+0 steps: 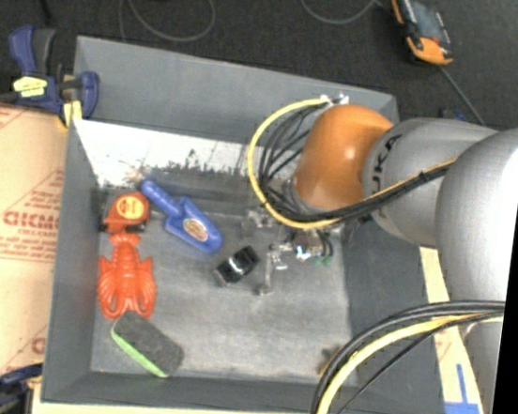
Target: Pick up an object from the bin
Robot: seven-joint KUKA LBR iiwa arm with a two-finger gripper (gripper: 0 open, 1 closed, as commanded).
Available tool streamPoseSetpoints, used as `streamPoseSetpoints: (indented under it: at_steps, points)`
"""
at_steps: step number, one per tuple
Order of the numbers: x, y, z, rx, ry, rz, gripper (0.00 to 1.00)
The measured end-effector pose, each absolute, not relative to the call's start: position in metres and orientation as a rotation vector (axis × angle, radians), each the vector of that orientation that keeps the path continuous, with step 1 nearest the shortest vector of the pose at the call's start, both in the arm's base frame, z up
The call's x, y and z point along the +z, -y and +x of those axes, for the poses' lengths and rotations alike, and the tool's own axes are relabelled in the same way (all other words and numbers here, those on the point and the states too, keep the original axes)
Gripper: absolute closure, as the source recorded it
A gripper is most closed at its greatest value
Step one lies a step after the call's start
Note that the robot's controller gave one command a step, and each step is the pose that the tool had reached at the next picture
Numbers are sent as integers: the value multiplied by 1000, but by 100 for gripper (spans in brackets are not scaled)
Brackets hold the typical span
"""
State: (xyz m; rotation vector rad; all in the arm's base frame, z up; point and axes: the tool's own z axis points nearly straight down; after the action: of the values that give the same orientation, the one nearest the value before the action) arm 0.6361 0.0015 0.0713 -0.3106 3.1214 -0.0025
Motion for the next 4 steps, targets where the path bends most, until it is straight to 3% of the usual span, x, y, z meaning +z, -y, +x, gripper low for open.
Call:
streamPoseSetpoints:
  at_steps: [1,2,3,4]
  points:
    - [72,-13,654,-1,-3108,-425,0]
    - [71,-18,646,-2,-3099,-491,0]
    - [71,-30,628,-1,-3028,-824,100]
    - [71,-30,628,-1,-3028,-824,100]
